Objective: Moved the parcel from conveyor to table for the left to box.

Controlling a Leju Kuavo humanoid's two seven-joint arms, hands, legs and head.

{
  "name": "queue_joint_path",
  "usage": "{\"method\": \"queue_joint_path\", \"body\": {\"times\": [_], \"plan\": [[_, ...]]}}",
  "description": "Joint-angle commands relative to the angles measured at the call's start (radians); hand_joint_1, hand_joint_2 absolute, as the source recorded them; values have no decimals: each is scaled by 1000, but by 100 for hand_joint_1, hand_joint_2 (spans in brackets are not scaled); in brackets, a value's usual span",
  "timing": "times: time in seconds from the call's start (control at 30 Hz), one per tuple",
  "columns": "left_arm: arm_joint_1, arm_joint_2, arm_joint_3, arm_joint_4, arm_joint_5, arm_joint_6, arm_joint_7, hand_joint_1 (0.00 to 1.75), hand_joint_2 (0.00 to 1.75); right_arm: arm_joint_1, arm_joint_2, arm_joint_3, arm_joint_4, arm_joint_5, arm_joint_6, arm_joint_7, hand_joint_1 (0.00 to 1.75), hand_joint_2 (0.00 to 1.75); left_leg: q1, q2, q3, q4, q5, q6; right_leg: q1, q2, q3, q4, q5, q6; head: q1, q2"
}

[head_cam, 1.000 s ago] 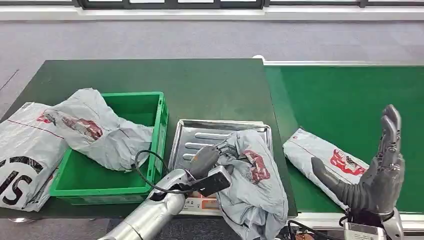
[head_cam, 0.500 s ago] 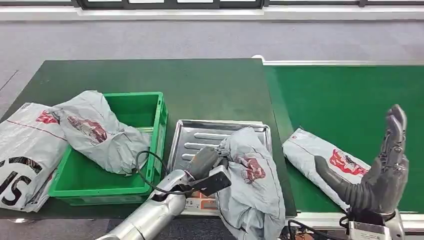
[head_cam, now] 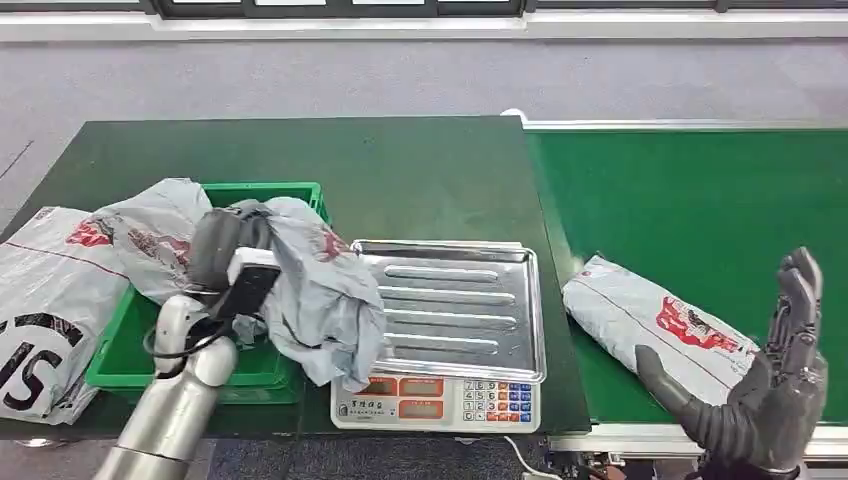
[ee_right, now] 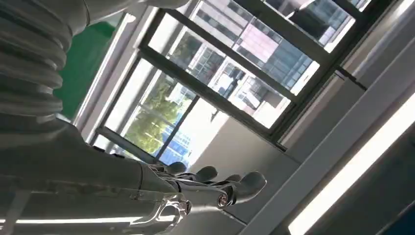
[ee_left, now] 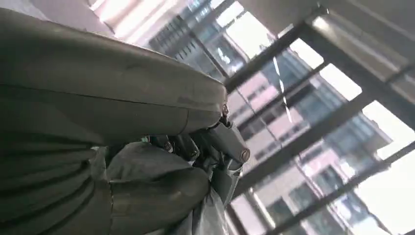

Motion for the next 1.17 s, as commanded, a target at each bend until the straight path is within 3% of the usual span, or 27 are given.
{"method": "queue_joint_path", "body": {"times": [0.03,0.6,0.87,0.9,1.17], "plan": [[59,50,217,-149,98,-17,-48,175,175,75,50,-86,-39,-27,17,-16,0,175,0,3,1,0,-1,-1,1,1,1,-1,0,-1,0,0],[94,53,306,-73,1,-56,-2,175,175,88,88,-127,-44,-27,86,-22,0,175,0,1,1,-1,-1,-1,0,-2,2,-2,0,-1,0,0],[-33,35,329,340,-97,-8,-28,175,175,40,62,-108,-2,-21,75,-9,0,175,-1,-1,2,-2,1,-1,-1,-3,3,-3,0,-1,0,0],[-37,22,333,335,-69,2,-51,0,0,40,64,-106,-2,-13,71,-6,0,175,-1,-1,2,-1,0,0,-1,-2,3,-2,0,-1,0,0],[-13,12,328,256,-23,-16,-29,0,0,35,66,-93,3,6,69,7,0,175,0,0,2,-2,0,-1,0,-3,3,-3,1,-1,0,0]]}}
